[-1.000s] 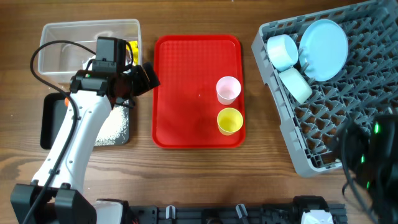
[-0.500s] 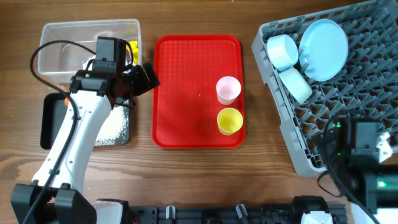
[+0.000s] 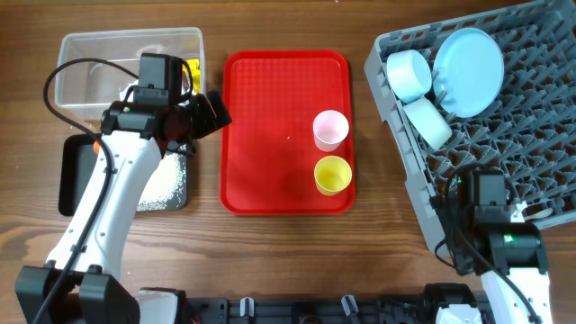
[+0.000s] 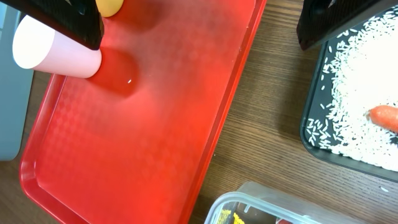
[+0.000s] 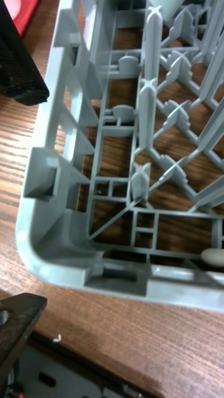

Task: Sort waste into correct bins and load items into the dishwasher rack
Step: 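Withdraw the right gripper to the rack's near edge, then reach the left gripper over the red tray toward the pink cup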

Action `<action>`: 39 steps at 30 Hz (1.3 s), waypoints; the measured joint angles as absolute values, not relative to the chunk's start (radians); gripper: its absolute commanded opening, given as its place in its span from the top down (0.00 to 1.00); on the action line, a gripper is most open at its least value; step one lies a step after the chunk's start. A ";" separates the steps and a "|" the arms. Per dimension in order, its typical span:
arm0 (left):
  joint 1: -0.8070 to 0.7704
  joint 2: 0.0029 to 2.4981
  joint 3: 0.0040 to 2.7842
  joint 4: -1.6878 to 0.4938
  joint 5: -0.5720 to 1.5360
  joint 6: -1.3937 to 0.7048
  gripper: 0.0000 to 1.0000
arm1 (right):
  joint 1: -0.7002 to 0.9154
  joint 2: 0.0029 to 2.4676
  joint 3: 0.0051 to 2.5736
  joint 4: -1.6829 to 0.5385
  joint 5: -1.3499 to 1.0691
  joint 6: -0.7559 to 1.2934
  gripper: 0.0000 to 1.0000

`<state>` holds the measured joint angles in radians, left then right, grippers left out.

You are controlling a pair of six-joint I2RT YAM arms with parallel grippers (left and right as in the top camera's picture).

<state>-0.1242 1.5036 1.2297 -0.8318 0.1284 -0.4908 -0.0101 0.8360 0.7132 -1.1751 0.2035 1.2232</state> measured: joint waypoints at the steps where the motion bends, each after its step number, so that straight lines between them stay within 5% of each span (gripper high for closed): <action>1: -0.124 1.504 1.230 -0.831 0.128 -0.491 0.00 | -0.010 0.854 0.713 -1.160 0.207 1.221 0.00; 11: -0.124 1.504 1.230 -0.831 0.128 -0.491 0.00 | -0.010 1.135 0.711 -1.003 0.214 1.175 0.00; 22: -0.124 1.504 1.230 -0.831 0.128 -0.490 0.00 | -0.009 1.112 0.762 -1.001 0.175 0.962 0.00; 31: -0.124 1.504 1.230 -0.831 0.128 -0.491 0.00 | -0.010 1.021 1.231 -1.084 0.168 0.608 0.00; 37: -0.124 1.504 1.230 -0.831 0.128 -0.490 0.00 | -0.011 1.015 1.269 -1.024 -0.131 0.384 0.00; 38: -0.124 1.504 1.230 -0.831 0.128 -0.491 0.10 | -0.011 1.015 1.269 -1.024 -0.151 0.372 0.00; 39: -0.124 1.504 1.230 -0.830 0.130 -0.491 0.33 | -0.011 1.015 1.269 -1.028 -0.175 0.357 0.00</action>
<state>-0.1242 1.5036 1.2297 -0.8303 0.1295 -0.4908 -0.0109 1.0153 1.2690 -1.0283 -0.1745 0.3569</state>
